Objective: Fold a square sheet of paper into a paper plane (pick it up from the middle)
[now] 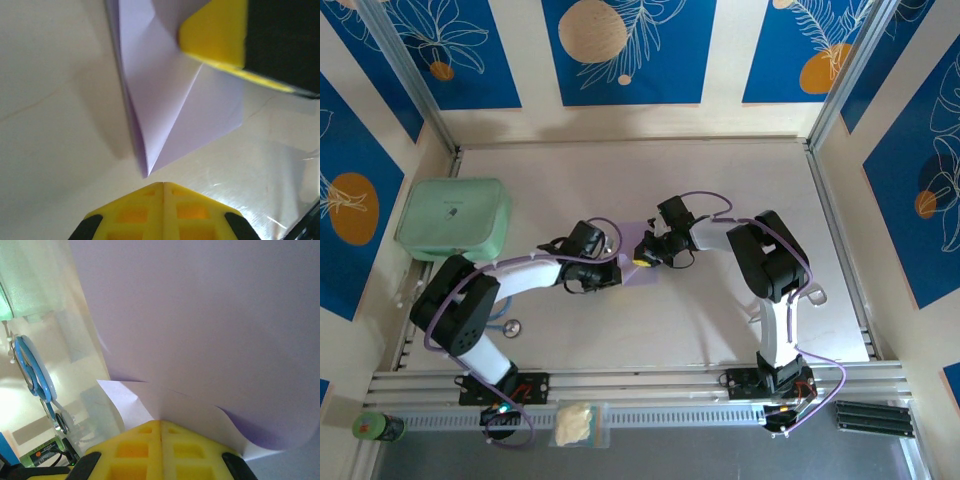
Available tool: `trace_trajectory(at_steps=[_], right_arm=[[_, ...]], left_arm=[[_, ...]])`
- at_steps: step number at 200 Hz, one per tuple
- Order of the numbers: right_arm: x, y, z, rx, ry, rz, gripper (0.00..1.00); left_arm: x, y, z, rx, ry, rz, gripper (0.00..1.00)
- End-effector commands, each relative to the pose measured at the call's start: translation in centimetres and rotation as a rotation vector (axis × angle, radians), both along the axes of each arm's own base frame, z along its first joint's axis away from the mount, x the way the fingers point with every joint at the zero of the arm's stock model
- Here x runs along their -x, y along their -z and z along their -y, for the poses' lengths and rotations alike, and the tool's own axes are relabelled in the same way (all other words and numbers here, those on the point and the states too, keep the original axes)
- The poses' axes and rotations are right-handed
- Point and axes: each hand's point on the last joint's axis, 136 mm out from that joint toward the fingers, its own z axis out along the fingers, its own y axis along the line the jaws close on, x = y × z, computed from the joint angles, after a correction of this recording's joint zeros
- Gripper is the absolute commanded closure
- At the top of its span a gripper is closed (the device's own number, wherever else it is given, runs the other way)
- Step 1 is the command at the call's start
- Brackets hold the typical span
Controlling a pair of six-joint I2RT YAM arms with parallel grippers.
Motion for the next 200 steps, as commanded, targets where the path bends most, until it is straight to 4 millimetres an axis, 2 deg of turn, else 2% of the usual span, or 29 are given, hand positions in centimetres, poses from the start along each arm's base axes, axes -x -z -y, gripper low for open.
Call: trace_trajectory(at_steps=[1,37,81,96,114,133,147,171,200], right_arm=[[1.0,4.0,2.2,0.125,0.044,-0.093,0.99],[0.9,3.7,2.0,0.116,0.044,-0.090,0.99],[0.7,2.9,1.6,0.090,0.034,-0.077,0.99],[0.4,1.8,1.3,0.062,0.035,-0.053,0.99],[-0.4,-0.7,0.6,0.015,0.018,0.009,0.99],[-0.8,-2.9,-0.1,-0.020,-0.011,0.069,0.99],[-0.5,-3.8,-0.4,-0.033,-0.032,0.090,0.99],[0.7,-3.7,-1.0,-0.031,-0.067,0.082,0.99],[2.1,-2.1,-1.2,-0.004,-0.074,0.039,0.99]], left_arm=[[-1.9,-0.8,1.2,0.019,-0.034,0.034,1.00],[-2.4,1.0,1.4,-0.013,-0.056,-0.015,1.00],[-2.6,2.4,1.3,-0.039,-0.073,-0.041,1.00],[-2.1,3.3,0.7,-0.067,-0.083,-0.069,1.00],[-1.5,4.1,0.2,-0.090,-0.095,-0.103,1.00],[-1.2,4.5,-0.1,-0.104,-0.101,-0.121,1.00],[-1.1,4.5,-0.2,-0.106,-0.101,-0.123,1.00],[-1.1,4.5,-0.2,-0.105,-0.103,-0.125,1.00],[-1.1,4.5,-0.1,-0.103,-0.102,-0.128,1.00]])
